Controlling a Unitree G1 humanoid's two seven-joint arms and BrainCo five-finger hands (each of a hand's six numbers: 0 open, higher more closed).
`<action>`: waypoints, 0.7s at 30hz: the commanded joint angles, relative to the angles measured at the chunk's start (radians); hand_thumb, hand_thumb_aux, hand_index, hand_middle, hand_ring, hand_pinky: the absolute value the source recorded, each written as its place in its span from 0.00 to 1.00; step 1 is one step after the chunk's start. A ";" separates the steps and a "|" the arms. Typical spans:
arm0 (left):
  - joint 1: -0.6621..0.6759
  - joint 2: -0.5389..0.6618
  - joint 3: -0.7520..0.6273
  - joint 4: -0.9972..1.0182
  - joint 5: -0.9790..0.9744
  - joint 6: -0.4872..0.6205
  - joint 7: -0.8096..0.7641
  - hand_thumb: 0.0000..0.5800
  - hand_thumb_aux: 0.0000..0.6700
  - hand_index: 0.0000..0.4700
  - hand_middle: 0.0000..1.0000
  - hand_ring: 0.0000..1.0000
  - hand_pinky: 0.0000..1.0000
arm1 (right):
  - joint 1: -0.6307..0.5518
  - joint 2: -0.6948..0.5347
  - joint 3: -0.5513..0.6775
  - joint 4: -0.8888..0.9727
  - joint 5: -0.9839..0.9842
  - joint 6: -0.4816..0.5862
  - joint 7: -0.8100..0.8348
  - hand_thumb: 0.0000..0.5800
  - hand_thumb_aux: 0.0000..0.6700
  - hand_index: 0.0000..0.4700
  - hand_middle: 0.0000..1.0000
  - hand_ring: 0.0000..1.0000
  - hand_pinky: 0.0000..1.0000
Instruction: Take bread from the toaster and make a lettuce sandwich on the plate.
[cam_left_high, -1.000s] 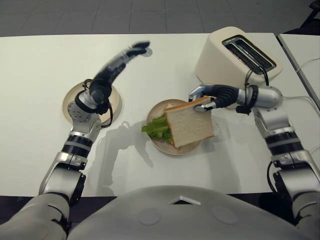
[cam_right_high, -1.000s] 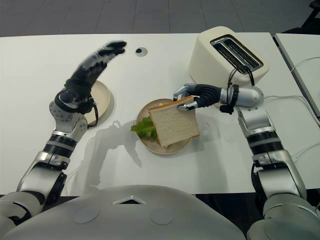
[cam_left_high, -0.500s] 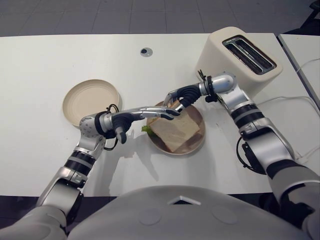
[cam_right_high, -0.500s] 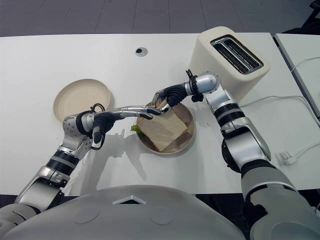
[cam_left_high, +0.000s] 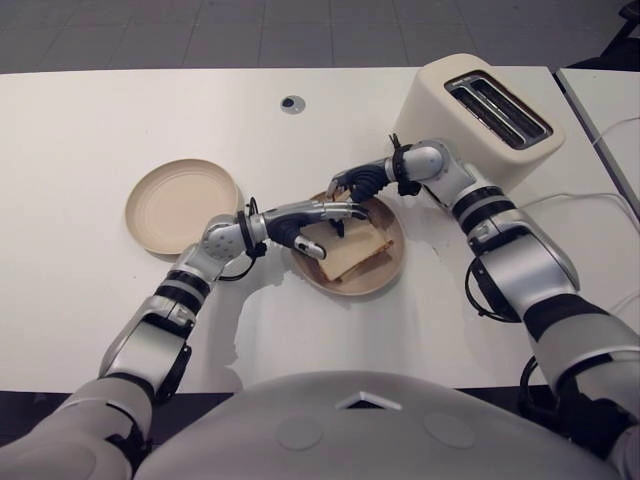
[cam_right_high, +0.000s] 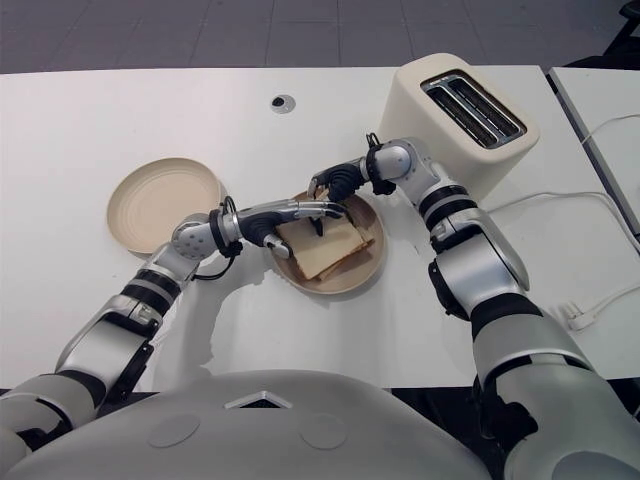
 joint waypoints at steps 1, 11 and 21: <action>0.044 0.060 -0.062 0.132 0.136 0.095 -0.007 0.00 0.00 0.00 0.00 0.00 0.00 | -0.062 0.059 -0.009 0.011 -0.055 -0.036 -0.216 0.00 0.00 0.00 0.00 0.00 0.00; 0.004 0.071 -0.074 0.158 0.166 0.085 0.122 0.00 0.00 0.00 0.00 0.00 0.00 | -0.116 0.080 -0.166 0.038 -0.037 -0.061 -0.783 0.00 0.00 0.00 0.00 0.00 0.00; 0.089 0.144 -0.066 -0.209 -0.448 -0.107 -0.044 1.00 1.00 1.00 1.00 1.00 1.00 | 0.462 -0.323 -0.176 -0.703 0.712 0.015 0.231 1.00 1.00 1.00 1.00 1.00 1.00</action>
